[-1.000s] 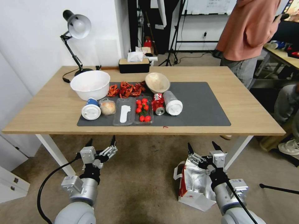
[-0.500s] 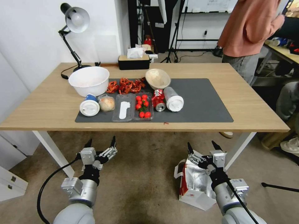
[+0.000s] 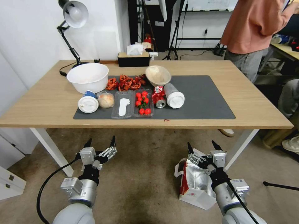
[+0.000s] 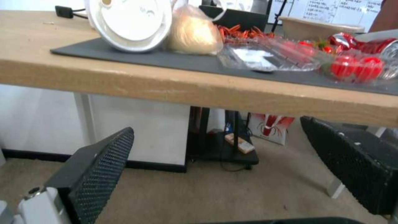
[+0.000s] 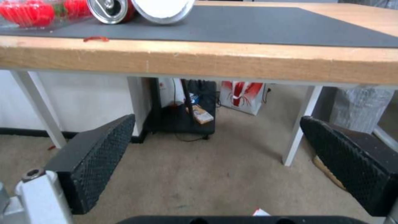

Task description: Pick up the food delivery bag from the floor and place it on the table.

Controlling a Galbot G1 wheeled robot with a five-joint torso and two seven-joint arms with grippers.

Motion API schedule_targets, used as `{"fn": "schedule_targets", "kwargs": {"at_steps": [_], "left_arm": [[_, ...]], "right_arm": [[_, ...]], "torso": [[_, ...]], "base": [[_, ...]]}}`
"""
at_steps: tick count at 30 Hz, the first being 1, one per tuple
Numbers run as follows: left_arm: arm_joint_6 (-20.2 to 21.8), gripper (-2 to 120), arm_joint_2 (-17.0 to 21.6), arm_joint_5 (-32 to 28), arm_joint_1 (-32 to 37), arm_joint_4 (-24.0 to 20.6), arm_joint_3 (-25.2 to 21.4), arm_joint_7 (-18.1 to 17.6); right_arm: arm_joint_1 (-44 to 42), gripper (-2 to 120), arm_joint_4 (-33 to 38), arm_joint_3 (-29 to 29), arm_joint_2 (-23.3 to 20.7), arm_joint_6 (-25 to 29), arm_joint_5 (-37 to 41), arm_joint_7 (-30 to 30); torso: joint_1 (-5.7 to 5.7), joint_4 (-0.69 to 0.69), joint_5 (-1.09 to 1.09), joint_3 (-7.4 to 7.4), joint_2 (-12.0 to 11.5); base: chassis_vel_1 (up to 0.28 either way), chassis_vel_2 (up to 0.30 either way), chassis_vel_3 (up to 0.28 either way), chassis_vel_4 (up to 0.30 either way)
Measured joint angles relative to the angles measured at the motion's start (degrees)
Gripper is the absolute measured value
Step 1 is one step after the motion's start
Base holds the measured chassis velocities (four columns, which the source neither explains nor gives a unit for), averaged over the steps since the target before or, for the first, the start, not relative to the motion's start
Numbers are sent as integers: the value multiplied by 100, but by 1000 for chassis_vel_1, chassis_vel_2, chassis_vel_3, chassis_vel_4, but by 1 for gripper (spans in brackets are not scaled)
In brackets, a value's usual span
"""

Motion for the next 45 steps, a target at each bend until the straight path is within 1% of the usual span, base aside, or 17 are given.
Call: {"fn": "schedule_targets", "kwargs": {"at_steps": [2, 5, 6, 9, 11, 13, 19, 22, 23, 27, 29, 34, 37, 40, 45], "left_arm": [[-7, 100, 0, 0, -1, 5, 1, 0], [-27, 100, 0, 0, -1, 20, 5, -7], [-27, 100, 0, 0, -1, 20, 5, -7], [-35, 100, 1, 11, -5, 45, 4, -7], [-37, 100, 0, 13, -7, 51, 4, -7], [-45, 100, -6, 24, -14, 78, 7, -7], [-58, 100, -1, 39, -33, 121, 13, -22], [-65, 100, 11, 40, -76, 158, 25, -43], [-65, 100, 11, 40, -76, 158, 25, -43], [-67, 100, 8, 39, -91, 197, 39, -74], [-68, 100, 7, 39, -91, 203, 39, -76], [-71, 100, 21, 34, -98, 207, 25, -76], [-71, 100, 30, 26, -103, 209, 17, -76], [-71, 100, 37, 24, -105, 214, 10, -74], [-71, 100, 29, 27, -105, 215, 16, -71]], "right_arm": [[-7, 100, 3, 0, 0, 0, 0, -1], [-11, 100, 4, 0, -1, 0, 3, -2], [-11, 100, 4, 0, -1, 0, 3, -2], [4, 100, -19, -3, -3, 0, 3, 0], [9, 100, -27, -3, -4, 0, 3, 1], [20, 100, -45, -5, -10, 0, 5, 4], [39, 100, -74, -4, -14, -2, 18, 7], [57, 100, -103, -2, -44, -17, 46, 9], [57, 100, -103, -2, -44, -17, 46, 9], [108, 100, -137, 4, -54, -34, 60, 16], [116, 100, -145, 4, -53, -37, 61, 18], [135, 100, -160, 5, -46, -41, 62, 20], [135, 100, -161, 5, -44, -41, 62, 20], [133, 100, -168, 5, -32, -40, 61, 18], [124, 100, -167, 2, -15, -40, 51, 10]], "torso": [[-17, 0, 0, -24, -42], [-81, 0, 0, -107, -186], [-81, 0, 0, -107, -186], [-140, 0, 0, -180, -319], [-152, 0, 0, -195, -346], [-185, 0, 0, -244, -426], [-219, 0, 0, -297, -515], [-275, 0, 0, -376, -650], [-275, 0, 0, -376, -650], [-329, 0, 0, -456, -784], [-338, 0, 0, -467, -805], [-396, 0, 0, -556, -951], [-413, 0, 0, -580, -992], [-458, 0, 0, -642, -1096], [-492, 0, 0, -697, -1188]], "base": [[0, 0, 0, 0], [0, 0, 0, 0], [0, 0, 0, 0], [0, 0, 0, 0], [0, 0, 0, 0], [0, 0, 0, 0], [0, 0, 0, 0], [0, 0, 0, 0], [0, 0, 0, 0], [0, 0, 0, 0], [0, 0, 0, 0], [0, 0, 0, 0], [0, 0, 0, 0], [0, 0, 0, 0], [0, 0, 0, 0]]}}
